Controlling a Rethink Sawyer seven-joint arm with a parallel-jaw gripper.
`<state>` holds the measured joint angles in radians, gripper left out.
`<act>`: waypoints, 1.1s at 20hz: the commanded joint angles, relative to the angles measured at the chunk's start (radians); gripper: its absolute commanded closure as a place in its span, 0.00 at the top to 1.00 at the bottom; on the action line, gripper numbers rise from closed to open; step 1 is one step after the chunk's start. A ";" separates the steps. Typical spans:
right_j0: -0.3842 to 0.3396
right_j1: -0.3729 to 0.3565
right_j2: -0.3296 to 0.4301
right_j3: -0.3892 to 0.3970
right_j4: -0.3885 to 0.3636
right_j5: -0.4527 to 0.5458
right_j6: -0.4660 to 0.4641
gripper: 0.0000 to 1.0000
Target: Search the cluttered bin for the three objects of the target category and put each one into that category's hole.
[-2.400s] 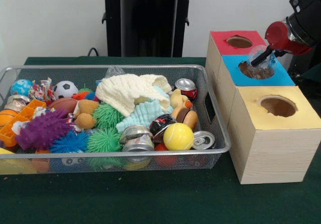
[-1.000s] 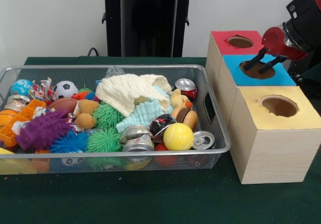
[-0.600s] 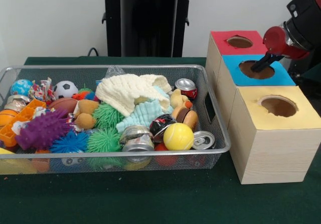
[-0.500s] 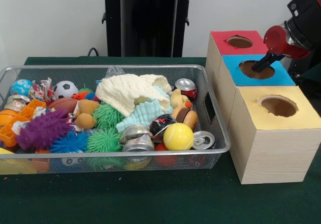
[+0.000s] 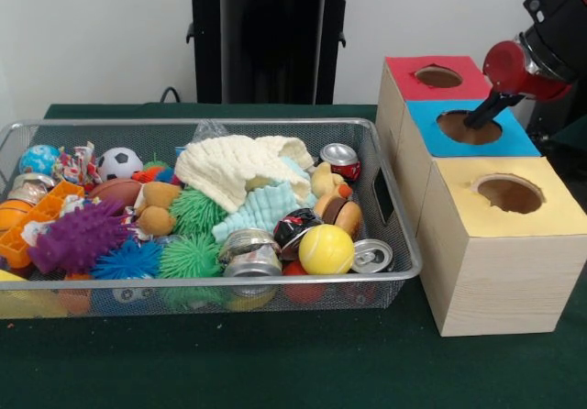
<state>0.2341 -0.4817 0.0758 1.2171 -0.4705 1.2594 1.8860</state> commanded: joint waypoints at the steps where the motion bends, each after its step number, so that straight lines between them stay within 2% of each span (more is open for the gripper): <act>1: -0.099 -0.166 0.065 0.183 0.080 -0.061 -0.086 0.00; 2: -0.132 -0.230 0.071 0.238 0.109 -0.106 -0.100 0.00; 4: -0.183 -0.307 0.090 0.312 0.146 -0.145 -0.152 0.00; 8: -0.264 -0.391 0.131 0.399 0.183 -0.201 -0.211 0.00; 15: -0.370 -0.420 0.191 0.427 0.145 -0.208 -0.313 0.00; 18: -0.442 -0.424 0.228 0.487 0.146 -0.321 -0.320 0.00; 21: -0.485 -0.422 0.264 0.534 0.135 -0.398 -0.307 0.00; 22: -0.503 -0.422 0.282 0.568 0.131 -0.458 -0.297 0.00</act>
<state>-0.1999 -0.9085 0.2143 1.5593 -0.3243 0.9836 1.8792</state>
